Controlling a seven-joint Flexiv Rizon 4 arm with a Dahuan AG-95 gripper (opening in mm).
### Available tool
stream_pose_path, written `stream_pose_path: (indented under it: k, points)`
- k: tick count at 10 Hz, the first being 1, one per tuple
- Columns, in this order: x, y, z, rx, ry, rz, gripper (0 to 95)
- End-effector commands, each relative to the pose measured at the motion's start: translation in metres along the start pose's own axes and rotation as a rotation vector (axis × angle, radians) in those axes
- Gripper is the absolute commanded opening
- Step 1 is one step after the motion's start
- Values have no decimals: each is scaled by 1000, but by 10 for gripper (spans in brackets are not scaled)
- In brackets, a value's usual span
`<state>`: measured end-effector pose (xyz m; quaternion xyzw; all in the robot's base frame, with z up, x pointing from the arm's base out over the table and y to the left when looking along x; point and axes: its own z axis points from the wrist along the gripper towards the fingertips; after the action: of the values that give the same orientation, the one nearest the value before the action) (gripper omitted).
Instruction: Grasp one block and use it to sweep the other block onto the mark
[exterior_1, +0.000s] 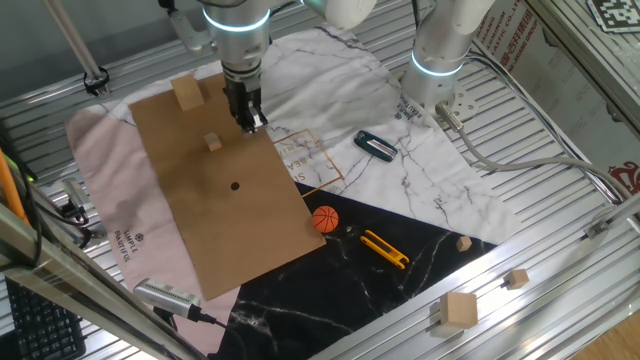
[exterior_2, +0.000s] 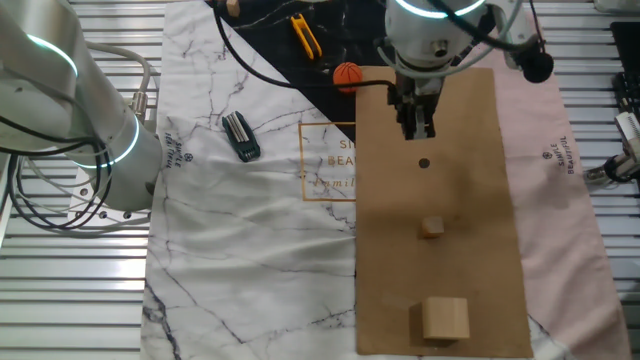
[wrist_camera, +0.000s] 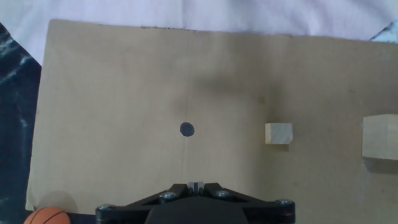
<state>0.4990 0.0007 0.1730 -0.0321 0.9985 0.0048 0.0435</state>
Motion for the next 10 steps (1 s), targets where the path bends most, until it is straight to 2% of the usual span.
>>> stream_pose_path:
  k: [1, 2, 3, 6, 10]
  points:
    - [0, -2, -1, -2, -1, 3, 0]
    - [1, -5, -2, -3, 0, 1, 0]
    - [2, -16, -2, -4, 0, -7, 0]
    - [12, -76, 1, -10, -1, -48, 0]
    - [6, -124, 10, -18, -2, -79, 0]
